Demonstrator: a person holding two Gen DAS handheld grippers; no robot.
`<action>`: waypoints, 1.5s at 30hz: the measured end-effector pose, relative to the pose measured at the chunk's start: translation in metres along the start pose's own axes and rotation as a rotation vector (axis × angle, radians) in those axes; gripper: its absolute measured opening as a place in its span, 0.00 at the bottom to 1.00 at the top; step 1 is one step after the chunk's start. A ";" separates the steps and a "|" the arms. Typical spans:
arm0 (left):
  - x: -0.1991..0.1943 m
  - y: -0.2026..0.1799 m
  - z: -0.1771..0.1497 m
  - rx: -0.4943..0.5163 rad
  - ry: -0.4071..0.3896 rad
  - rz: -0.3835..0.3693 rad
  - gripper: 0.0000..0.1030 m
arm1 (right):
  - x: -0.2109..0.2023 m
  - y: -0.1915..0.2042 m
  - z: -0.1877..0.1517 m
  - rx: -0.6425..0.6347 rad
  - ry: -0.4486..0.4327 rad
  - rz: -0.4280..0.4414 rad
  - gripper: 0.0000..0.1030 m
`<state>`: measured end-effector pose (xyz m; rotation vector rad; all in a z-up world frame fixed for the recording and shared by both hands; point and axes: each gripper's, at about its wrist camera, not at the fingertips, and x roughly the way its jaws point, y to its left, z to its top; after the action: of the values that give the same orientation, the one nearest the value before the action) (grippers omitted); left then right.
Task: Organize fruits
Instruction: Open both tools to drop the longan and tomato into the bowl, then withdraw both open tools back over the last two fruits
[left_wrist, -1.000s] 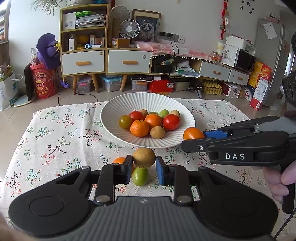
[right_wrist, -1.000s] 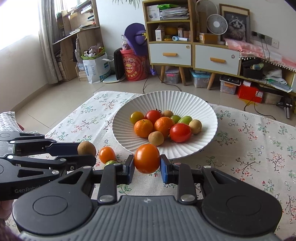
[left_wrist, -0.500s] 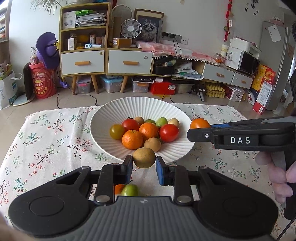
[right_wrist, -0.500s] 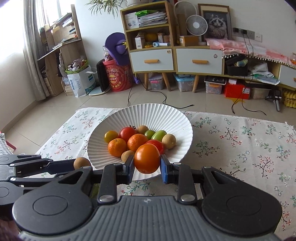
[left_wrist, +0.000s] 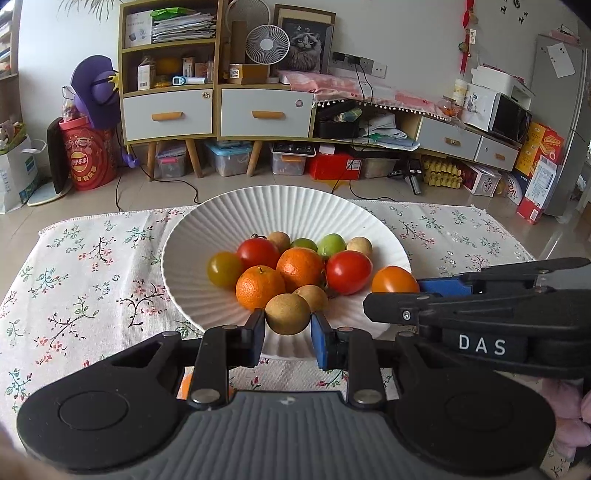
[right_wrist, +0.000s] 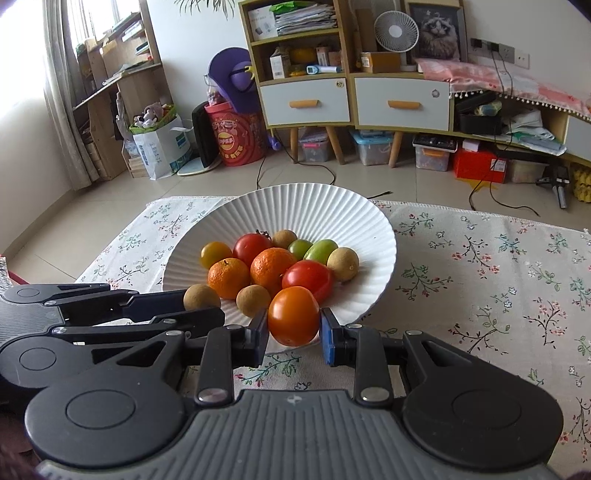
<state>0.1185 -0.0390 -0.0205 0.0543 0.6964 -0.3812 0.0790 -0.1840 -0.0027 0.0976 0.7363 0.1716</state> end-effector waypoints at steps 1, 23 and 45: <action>0.001 0.000 0.000 0.001 0.003 0.003 0.18 | 0.000 0.000 0.000 0.002 0.001 -0.001 0.25; -0.001 0.005 0.003 0.017 0.002 0.012 0.28 | -0.001 0.000 0.001 0.010 -0.007 0.005 0.36; -0.031 0.017 -0.009 0.039 -0.008 0.011 0.79 | -0.021 0.006 -0.001 -0.007 -0.032 0.013 0.82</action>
<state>0.0974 -0.0119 -0.0088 0.0934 0.6804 -0.3838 0.0622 -0.1824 0.0108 0.0979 0.7030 0.1849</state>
